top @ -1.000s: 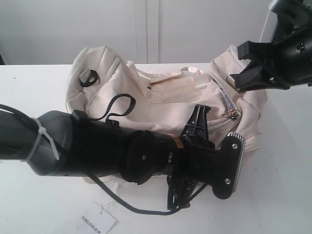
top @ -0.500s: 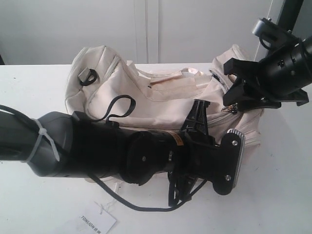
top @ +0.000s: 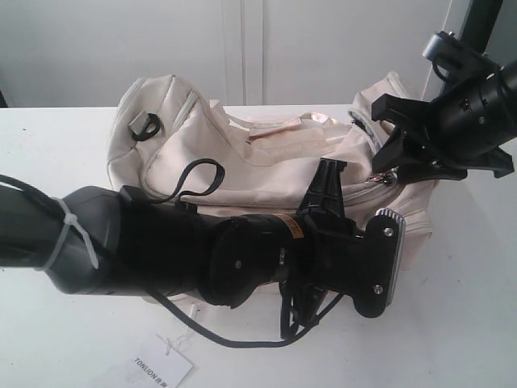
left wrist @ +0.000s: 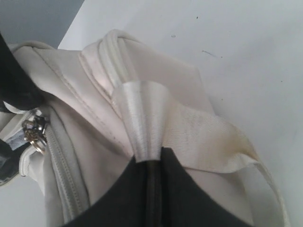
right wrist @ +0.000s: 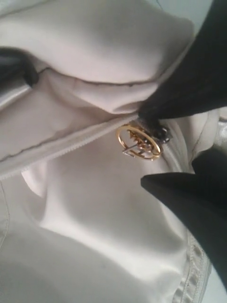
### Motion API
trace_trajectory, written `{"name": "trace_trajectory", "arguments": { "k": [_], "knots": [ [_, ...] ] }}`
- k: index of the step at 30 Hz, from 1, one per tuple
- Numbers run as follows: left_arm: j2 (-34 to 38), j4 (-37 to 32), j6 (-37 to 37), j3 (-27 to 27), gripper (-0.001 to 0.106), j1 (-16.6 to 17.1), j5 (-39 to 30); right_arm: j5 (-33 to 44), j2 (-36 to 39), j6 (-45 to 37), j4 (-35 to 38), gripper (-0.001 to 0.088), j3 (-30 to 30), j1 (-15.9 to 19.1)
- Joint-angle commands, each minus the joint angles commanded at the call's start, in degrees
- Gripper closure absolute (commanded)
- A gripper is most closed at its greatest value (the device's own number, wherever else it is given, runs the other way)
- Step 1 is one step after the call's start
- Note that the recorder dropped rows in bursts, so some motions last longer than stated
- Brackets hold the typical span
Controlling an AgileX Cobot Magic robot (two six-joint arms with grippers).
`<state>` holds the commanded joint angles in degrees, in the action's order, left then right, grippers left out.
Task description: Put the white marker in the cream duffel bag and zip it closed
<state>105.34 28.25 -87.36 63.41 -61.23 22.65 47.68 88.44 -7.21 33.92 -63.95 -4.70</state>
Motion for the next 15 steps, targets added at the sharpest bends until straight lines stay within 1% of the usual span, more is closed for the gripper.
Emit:
{"name": "trace_trajectory", "arguments": {
  "k": [4,6,8,15],
  "knots": [
    [0.0,0.0,0.0,0.0,0.105,0.0,0.0,-0.6,1.1,0.4,1.1,0.0507,0.0,0.0],
    [0.0,0.0,0.0,0.0,0.105,0.0,0.0,-1.1,1.4,0.4,1.7,0.0522,0.0,0.0],
    [0.0,0.0,0.0,0.0,0.105,0.0,0.0,-1.5,1.6,0.4,2.3,0.0561,0.0,0.0],
    [0.0,0.0,0.0,0.0,0.105,0.0,0.0,-2.0,1.8,-0.4,2.3,0.0790,0.0,0.0]
  ]
}}
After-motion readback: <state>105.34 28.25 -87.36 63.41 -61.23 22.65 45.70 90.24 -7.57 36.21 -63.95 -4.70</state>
